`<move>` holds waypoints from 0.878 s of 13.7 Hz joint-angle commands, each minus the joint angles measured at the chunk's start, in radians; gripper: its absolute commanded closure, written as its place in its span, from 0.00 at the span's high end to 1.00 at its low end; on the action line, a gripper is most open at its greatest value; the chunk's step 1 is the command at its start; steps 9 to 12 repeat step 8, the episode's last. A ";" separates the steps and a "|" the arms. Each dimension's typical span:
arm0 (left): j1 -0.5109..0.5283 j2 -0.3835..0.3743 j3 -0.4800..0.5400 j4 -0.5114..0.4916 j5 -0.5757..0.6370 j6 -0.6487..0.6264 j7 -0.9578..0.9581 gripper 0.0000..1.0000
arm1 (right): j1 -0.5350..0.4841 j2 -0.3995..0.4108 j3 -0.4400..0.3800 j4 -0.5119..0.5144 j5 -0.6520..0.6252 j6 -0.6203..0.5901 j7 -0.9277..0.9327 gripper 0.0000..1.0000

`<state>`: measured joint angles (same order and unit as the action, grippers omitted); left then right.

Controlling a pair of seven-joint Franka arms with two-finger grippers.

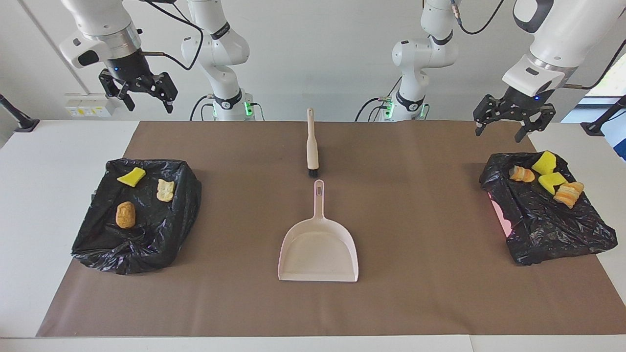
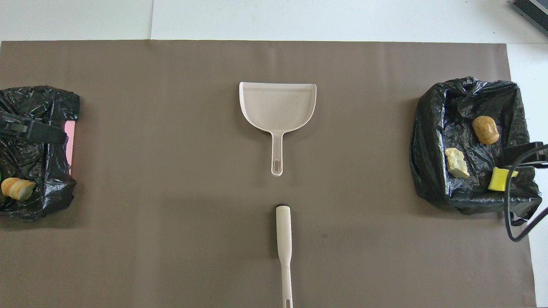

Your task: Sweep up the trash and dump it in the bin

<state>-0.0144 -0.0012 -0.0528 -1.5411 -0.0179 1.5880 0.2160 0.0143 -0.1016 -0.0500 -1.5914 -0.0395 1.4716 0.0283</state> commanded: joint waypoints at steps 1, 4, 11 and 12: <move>-0.005 -0.022 -0.001 0.007 -0.005 -0.031 -0.033 1.00 | -0.007 -0.003 0.001 0.001 0.009 0.004 -0.031 1.00; -0.007 -0.043 -0.005 0.004 -0.005 -0.063 -0.063 1.00 | -0.007 -0.003 0.002 0.001 0.009 0.004 -0.031 1.00; -0.007 -0.054 -0.004 0.006 -0.004 -0.069 -0.061 1.00 | -0.007 -0.003 0.001 0.001 0.009 0.004 -0.031 1.00; -0.007 -0.054 -0.004 0.006 -0.004 -0.069 -0.061 1.00 | -0.007 -0.003 0.001 0.001 0.009 0.004 -0.031 1.00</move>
